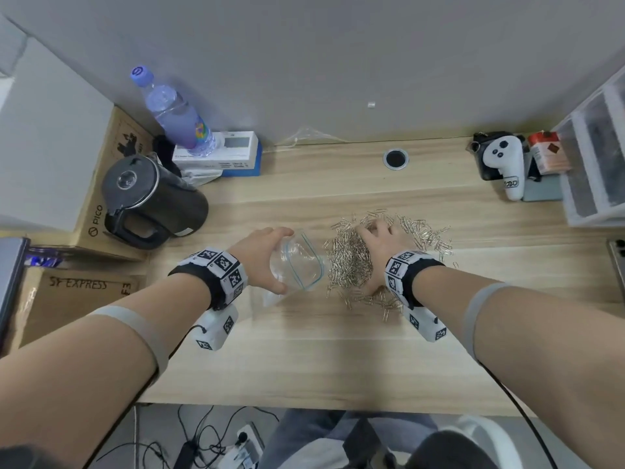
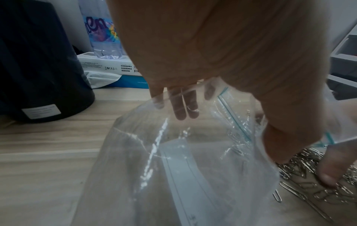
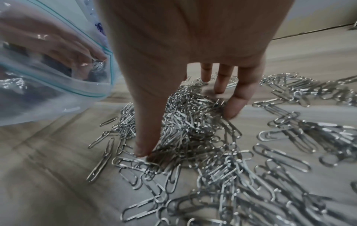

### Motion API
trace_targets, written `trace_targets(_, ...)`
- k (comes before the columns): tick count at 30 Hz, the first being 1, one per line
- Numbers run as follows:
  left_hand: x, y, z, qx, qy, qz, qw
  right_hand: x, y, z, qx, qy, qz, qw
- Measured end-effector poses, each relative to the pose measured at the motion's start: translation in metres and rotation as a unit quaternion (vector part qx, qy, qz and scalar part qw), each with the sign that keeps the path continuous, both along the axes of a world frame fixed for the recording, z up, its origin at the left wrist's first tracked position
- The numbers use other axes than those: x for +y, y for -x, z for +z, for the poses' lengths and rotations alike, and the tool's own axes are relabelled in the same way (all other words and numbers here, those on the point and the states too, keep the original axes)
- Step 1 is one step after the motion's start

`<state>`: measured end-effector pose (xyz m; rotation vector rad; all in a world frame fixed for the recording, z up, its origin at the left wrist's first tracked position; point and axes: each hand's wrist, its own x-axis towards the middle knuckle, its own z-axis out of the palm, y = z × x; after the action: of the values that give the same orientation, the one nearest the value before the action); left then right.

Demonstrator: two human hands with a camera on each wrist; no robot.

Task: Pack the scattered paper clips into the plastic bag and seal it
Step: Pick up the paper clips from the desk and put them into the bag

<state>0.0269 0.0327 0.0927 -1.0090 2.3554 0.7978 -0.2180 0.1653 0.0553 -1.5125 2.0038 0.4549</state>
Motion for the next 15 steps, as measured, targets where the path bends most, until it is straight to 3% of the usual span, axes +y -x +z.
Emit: trace_targets(15,0.005,-0.006,-0.011,0.007,-0.001,-0.003,1.000,-0.008,-0.021,-0.017,-0.140,0.071,-0.042,0.987)
